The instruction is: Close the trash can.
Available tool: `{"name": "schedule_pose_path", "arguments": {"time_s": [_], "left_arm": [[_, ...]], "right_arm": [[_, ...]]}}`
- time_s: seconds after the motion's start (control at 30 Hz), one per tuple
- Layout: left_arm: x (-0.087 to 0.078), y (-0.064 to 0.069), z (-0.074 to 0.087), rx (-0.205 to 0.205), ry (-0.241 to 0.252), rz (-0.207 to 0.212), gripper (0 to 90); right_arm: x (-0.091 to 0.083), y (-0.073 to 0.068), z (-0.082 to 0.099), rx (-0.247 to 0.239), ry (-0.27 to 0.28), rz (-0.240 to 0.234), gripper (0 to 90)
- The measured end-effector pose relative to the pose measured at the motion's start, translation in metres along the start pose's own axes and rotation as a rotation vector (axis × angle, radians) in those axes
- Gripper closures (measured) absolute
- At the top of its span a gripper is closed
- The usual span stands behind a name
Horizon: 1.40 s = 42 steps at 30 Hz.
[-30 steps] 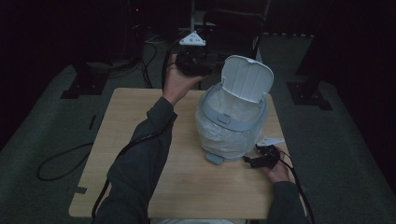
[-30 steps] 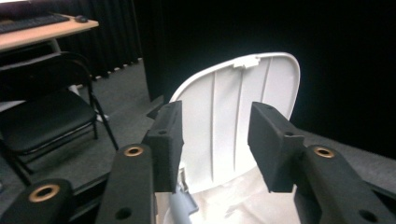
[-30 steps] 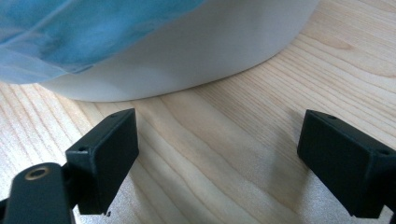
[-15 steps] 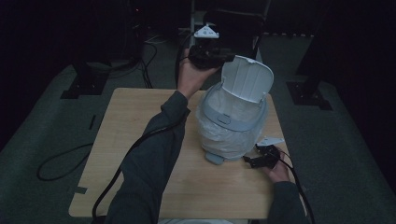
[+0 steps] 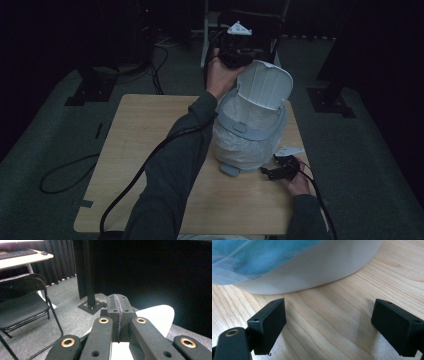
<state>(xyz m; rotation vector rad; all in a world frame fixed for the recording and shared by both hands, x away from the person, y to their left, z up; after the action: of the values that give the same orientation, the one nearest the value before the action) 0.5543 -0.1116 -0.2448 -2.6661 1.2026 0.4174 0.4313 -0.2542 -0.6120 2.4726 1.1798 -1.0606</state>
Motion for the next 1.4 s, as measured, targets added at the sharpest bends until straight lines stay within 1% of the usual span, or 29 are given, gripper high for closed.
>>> {"name": "schedule_pose_path", "arguments": {"time_s": [0.07, 0.2, 0.27, 0.37, 0.43, 0.5, 0.53, 0.6, 0.7, 0.77, 0.8, 0.87, 0.9, 0.93, 0.97, 1.13, 1.3, 1.4], "left_arm": [[0.001, 0.000, 0.000, 0.001, -0.004, -0.002, 90.0], [0.007, 0.003, 0.003, -0.005, -0.033, 0.012, 90.0], [0.006, 0.002, 0.003, -0.019, -0.032, 0.024, 90.0], [0.001, 0.003, 0.004, -0.025, -0.037, 0.044, 90.0], [-0.003, 0.005, 0.006, -0.007, -0.052, 0.055, 90.0], [-0.005, 0.006, 0.010, 0.015, -0.078, 0.047, 90.0], [-0.007, 0.008, 0.012, 0.019, -0.086, 0.051, 90.0], [-0.014, 0.010, 0.017, 0.009, -0.074, 0.065, 89.8], [-0.029, 0.014, 0.027, 0.023, -0.066, 0.072, 89.7], [-0.037, 0.018, 0.033, 0.018, -0.056, 0.090, 89.9], [-0.042, 0.020, 0.037, 0.022, -0.051, 0.093, 89.9], [-0.048, 0.024, 0.047, 0.026, -0.045, 0.105, 89.9], [-0.048, 0.024, 0.047, 0.026, -0.045, 0.105, 89.9], [-0.052, 0.029, 0.061, 0.035, -0.049, 0.109, 89.9], [-0.052, 0.030, 0.067, 0.040, -0.054, 0.107, 89.9], [-0.053, 0.037, 0.092, 0.044, -0.072, 0.129, 89.8], [-0.051, 0.040, 0.115, 0.019, -0.081, 0.150, 89.8], [-0.052, 0.044, 0.123, 0.021, -0.079, 0.157, 89.8]], "right_arm": [[0.000, 0.000, 0.000, 0.000, 0.000, 0.000, 11.7], [0.000, 0.000, 0.000, -0.001, 0.000, 0.000, 11.7], [0.000, 0.000, 0.000, -0.001, 0.000, 0.000, 11.7], [0.000, 0.000, 0.000, 0.000, 0.001, 0.001, 11.6], [0.000, 0.000, 0.000, 0.000, 0.000, 0.001, 11.7], [0.000, 0.000, 0.000, 0.001, 0.001, 0.001, 11.7], [0.000, 0.000, 0.000, 0.001, 0.000, 0.001, 11.7], [0.000, 0.000, 0.000, 0.000, 0.001, 0.003, 11.6], [0.000, 0.000, 0.000, -0.001, 0.001, 0.002, 11.7], [0.000, 0.000, 0.000, 0.000, 0.000, 0.002, 11.7], [0.000, 0.000, 0.000, -0.001, 0.000, 0.003, 11.6], [0.000, 0.000, 0.000, 0.000, 0.000, 0.002, 11.7], [0.000, 0.000, 0.000, 0.000, 0.000, 0.002, 11.7], [0.000, 0.000, 0.000, 0.000, 0.000, 0.003, 11.7], [0.000, 0.000, 0.000, 0.000, 0.001, 0.004, 11.7], [0.000, 0.000, 0.000, 0.001, 0.001, 0.006, 11.7], [0.000, 0.000, 0.000, 0.001, 0.001, 0.006, 11.7], [0.000, 0.000, 0.000, 0.001, 0.001, 0.006, 11.7]]}}
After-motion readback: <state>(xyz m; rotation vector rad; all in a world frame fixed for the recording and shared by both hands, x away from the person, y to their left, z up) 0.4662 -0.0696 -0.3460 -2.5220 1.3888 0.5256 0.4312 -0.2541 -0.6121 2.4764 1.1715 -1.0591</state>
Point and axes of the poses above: each handheld gripper's, and its own axes: x roughly forward along the jaws, z roughly out of its underside, y roughly to its right, the point moved 9 cm from there along x, roughly forward along the jaws, and after that the axes turned 9 degrees about -z, right-handed, at the moved point
